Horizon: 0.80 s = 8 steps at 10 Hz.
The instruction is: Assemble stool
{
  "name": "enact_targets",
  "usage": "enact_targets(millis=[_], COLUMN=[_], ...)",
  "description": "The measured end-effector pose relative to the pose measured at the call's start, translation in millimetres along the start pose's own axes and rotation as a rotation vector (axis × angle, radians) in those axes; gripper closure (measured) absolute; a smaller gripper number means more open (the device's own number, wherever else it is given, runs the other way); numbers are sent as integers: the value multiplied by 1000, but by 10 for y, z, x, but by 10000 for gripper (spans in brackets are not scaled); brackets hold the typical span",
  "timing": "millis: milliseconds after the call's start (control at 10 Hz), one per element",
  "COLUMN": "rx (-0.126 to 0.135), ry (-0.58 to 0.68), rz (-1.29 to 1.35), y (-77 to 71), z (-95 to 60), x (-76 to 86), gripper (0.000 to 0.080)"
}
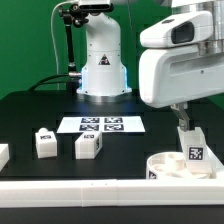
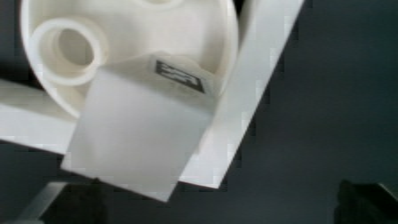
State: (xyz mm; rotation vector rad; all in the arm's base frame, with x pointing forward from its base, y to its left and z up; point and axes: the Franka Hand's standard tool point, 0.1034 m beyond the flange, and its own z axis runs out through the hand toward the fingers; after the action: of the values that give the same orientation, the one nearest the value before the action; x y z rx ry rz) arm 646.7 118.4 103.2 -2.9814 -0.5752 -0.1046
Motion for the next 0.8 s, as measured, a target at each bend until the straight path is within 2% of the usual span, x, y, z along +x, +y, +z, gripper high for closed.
enact_targets(millis=[200,300,500,800], rx=[-4,-36,-71,-81], ry=[1,19,20,6], rz=[-111,-272,-496,-669], y=[10,40,65,110], z=[4,21,36,38], x=[-2,11,11,-3], gripper=[151,151,151,151])
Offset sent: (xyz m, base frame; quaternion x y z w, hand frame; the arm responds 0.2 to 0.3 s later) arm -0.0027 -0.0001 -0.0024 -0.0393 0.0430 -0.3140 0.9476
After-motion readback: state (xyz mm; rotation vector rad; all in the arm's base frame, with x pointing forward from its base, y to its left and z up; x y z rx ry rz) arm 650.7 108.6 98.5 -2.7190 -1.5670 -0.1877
